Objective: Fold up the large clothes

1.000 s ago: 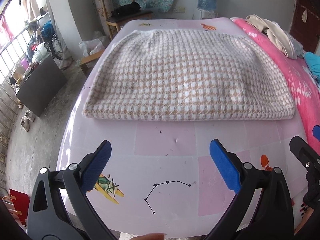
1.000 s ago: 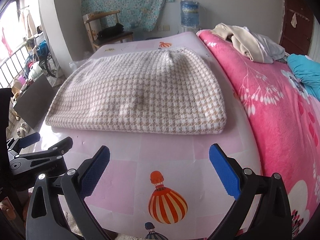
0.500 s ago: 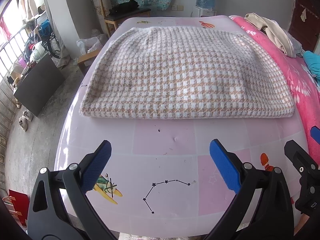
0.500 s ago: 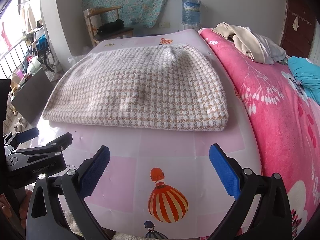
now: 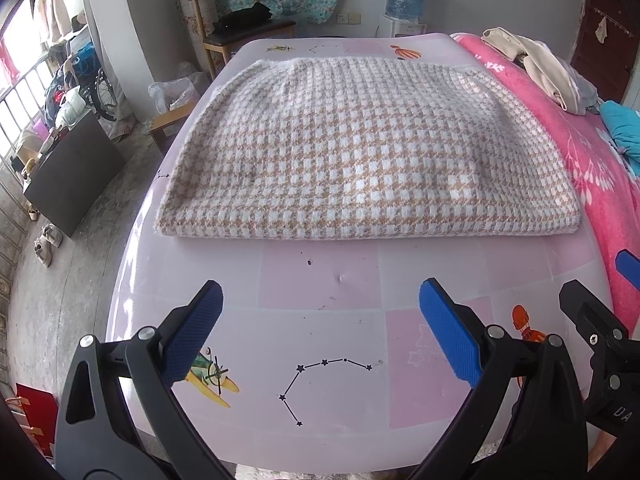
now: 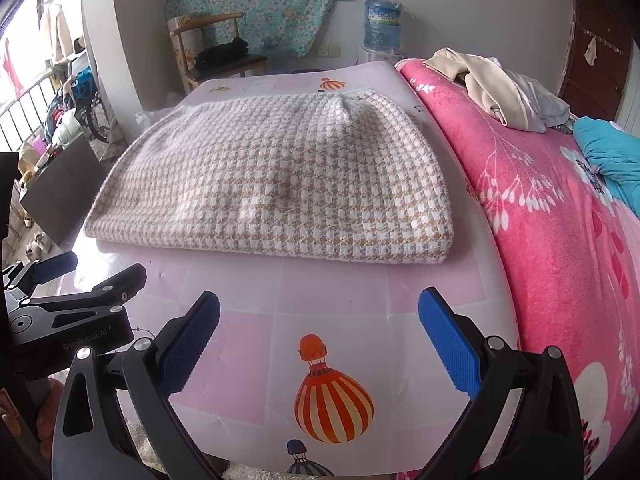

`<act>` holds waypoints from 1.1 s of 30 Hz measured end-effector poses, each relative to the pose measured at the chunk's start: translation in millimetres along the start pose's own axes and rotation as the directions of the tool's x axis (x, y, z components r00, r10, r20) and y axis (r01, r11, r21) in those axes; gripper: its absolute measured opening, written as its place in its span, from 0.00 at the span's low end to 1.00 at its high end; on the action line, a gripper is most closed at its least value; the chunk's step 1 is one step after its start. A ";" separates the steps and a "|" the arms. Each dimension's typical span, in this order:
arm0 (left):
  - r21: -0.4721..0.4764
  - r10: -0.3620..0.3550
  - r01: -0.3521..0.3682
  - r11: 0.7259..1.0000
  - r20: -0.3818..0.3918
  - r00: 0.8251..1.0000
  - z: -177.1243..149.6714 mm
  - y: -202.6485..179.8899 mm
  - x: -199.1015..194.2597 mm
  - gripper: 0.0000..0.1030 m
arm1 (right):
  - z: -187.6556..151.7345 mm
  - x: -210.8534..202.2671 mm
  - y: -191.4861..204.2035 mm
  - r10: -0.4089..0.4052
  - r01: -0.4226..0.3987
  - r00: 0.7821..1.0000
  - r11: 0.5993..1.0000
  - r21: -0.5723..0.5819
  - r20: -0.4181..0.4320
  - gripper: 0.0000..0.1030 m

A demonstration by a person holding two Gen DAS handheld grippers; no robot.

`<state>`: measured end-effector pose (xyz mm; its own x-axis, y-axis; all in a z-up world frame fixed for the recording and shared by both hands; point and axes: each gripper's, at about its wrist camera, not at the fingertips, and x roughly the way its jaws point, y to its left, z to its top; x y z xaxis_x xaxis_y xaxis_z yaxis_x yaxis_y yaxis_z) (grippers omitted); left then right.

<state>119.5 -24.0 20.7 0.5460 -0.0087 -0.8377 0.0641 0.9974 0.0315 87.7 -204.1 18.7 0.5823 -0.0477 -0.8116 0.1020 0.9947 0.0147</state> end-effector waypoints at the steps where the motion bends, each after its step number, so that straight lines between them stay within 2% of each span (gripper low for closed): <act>1: 0.001 0.000 0.000 1.000 0.000 1.000 0.0 -0.1 0.0 0.92 | 0.0 0.0 0.1 0.000 0.000 1.000 1.000 -0.001 0.000 0.94; 33: -0.003 0.008 -0.008 1.000 0.006 1.000 2.5 3.0 0.0 0.92 | -0.6 -0.7 -0.5 -0.004 0.004 1.000 1.000 -0.008 -0.002 0.94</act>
<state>121.7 -21.1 22.2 0.5515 -0.0014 -0.8342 0.0578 0.9977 0.0366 86.7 -204.5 18.9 0.5804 -0.0515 -0.8127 0.0981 0.9952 0.0070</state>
